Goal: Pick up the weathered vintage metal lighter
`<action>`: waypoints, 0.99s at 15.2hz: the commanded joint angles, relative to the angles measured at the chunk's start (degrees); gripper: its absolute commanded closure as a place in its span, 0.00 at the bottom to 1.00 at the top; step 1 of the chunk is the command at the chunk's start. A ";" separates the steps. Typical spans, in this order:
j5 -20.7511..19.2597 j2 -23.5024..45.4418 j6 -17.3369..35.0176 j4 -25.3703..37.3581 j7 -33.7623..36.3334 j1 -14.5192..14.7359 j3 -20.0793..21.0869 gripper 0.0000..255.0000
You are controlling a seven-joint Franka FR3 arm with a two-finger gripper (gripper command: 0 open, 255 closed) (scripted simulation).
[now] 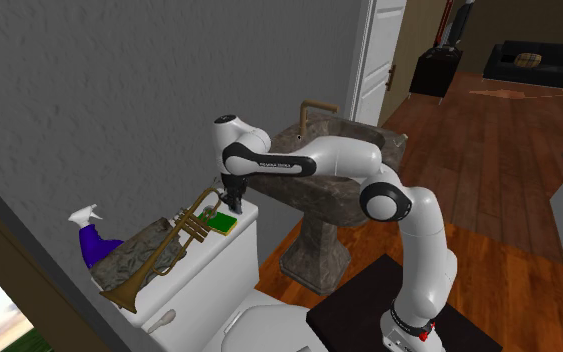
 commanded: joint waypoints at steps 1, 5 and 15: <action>-0.11 0.28 -1.37 1.65 -0.03 0.25 0.00 1.00; -0.61 1.58 -5.27 6.85 -0.06 1.22 -0.04 1.00; -3.14 8.04 -16.91 25.09 -0.40 5.61 -0.72 1.00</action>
